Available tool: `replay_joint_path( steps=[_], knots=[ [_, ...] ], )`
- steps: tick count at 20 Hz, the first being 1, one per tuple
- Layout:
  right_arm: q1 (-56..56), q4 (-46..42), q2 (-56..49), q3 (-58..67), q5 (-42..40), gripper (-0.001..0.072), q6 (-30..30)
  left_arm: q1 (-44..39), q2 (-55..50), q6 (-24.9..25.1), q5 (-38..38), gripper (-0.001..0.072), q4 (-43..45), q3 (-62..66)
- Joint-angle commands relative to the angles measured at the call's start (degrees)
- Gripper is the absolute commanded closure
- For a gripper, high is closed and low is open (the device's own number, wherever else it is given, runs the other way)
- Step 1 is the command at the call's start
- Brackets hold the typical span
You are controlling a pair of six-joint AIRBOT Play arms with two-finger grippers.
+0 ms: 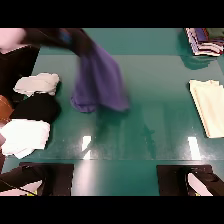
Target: Fold the shirts.
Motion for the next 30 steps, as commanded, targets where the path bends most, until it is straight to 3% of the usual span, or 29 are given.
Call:
replay_joint_path(
  steps=[1,4,9,12,15,18,26,28,29,30],
  knots=[
    [0.07,0.04,0.09,0.74,3.76,0.0693,-0.02,-7.43,-4.37,1.03,5.27,0.0181,-9.44,-7.02],
    [0.07,0.07,0.09,0.74,5.29,0.0693,-0.02,-2.12,-5.09,0.96,4.46,0.0181,-7.1,-7.02],
    [0.07,0.04,0.0,0.74,5.77,0.0693,0.0,20.22,-5.88,0.07,-0.63,0.0182,-8.5,-10.73],
    [0.07,0.04,-0.11,0.74,5.66,0.0693,0.02,31.47,-7.17,0.94,0.22,0.019,-14.16,-20.0],
    [0.07,0.02,-0.39,0.7,5.66,0.0693,0.0,38.99,-10.6,6.51,1.97,0.0188,-25.86,-28.41],
    [0.07,0.09,-1.25,0.68,5.92,0.0694,0.02,41.42,-15.39,11.1,2.86,0.0188,-33.03,-31.06],
    [1.84,0.46,-5.66,0.66,7.37,0.0694,0.07,35.87,-20.04,11.04,12.24,0.019,-34.82,-31.04],
    [1.25,0.46,-6.45,0.66,7.54,0.0693,0.13,34.84,-20.04,11.06,14.03,0.0292,-34.82,-31.04],
    [1.25,0.39,-6.54,0.55,7.96,0.0694,0.13,34.58,-20.04,11.04,14.69,0.0301,-34.77,-31.04],
    [1.25,0.24,-6.58,0.55,8.61,0.0694,0.13,34.6,-20.04,10.97,14.71,0.0375,-34.97,-31.04]
  ],
)
